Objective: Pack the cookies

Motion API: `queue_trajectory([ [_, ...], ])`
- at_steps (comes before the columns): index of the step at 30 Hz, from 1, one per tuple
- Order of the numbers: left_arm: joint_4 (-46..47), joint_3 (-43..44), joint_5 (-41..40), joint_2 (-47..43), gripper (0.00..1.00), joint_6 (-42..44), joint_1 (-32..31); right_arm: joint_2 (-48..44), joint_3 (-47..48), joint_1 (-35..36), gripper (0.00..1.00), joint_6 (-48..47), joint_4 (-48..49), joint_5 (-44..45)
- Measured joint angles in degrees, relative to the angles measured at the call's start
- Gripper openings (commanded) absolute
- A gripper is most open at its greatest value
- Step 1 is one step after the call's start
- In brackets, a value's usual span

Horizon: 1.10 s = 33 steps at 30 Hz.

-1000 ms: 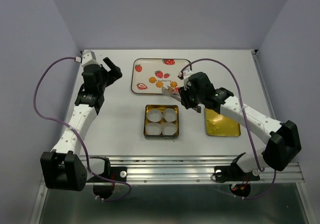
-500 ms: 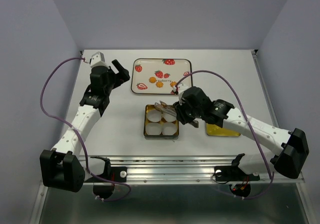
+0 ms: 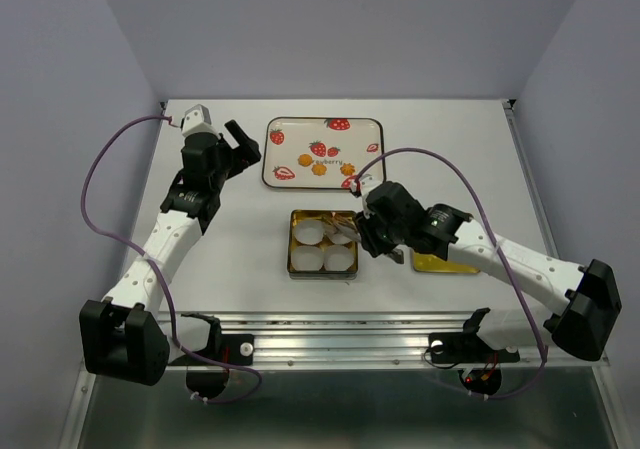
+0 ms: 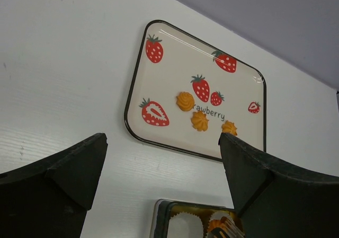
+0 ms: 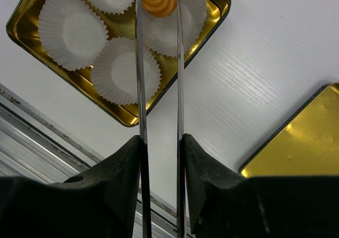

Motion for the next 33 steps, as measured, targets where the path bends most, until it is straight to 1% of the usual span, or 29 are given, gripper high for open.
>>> queue_trajectory([
  [17, -0.9, 0.0, -1.0, 0.0, 0.99, 0.0, -0.6, -0.3, -2.0, 0.0, 0.37, 0.5, -0.9, 1.9],
  [26, -1.3, 0.0, -1.9, 0.0, 0.99, 0.0, -0.7, -0.1, -2.0, 0.0, 0.45, 0.3, -0.8, 1.7],
  [29, -1.4, 0.0, -2.2, 0.0, 0.99, 0.0, -0.7, 0.0, -2.0, 0.0, 0.50, 0.3, -0.8, 1.7],
  [33, -1.7, 0.0, -2.5, -0.2, 0.99, 0.0, -0.7, 0.5, -2.0, 0.0, 0.50, 0.2, -0.8, 1.7],
])
